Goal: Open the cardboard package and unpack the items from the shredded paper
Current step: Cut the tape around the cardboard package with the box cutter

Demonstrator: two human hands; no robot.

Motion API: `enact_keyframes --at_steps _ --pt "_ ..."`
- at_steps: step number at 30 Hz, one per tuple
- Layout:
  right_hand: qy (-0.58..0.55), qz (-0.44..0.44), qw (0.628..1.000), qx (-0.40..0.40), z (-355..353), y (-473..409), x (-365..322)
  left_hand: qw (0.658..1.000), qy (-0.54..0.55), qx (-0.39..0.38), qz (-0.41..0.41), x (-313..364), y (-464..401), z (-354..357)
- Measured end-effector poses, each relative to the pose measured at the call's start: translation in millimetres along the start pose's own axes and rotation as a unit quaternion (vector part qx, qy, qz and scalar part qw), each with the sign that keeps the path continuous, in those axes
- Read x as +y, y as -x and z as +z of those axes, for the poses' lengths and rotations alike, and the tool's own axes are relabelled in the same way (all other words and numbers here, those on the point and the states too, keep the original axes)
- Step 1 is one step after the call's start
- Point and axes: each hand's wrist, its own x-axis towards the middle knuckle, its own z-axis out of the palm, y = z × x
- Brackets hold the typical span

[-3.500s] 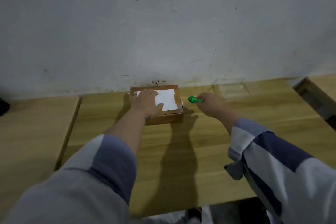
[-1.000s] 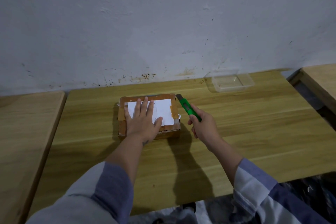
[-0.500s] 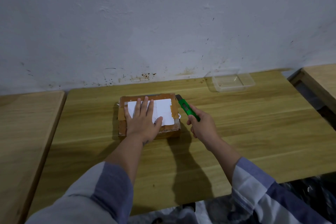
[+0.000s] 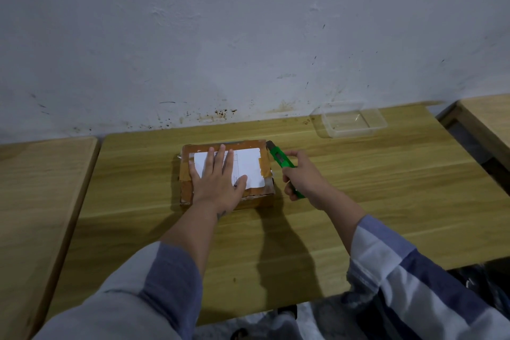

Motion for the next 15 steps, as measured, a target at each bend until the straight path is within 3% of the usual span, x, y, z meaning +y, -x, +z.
enact_keyframes --at_steps 6,15 --pt "-0.004 -0.006 1.0 0.005 2 -2 -1 1.0 -0.002 -0.003 -0.003 0 -1 0" --pt "0.128 -0.041 0.99 0.033 7 18 0 1.0 -0.011 0.008 -0.012 3 1 1"
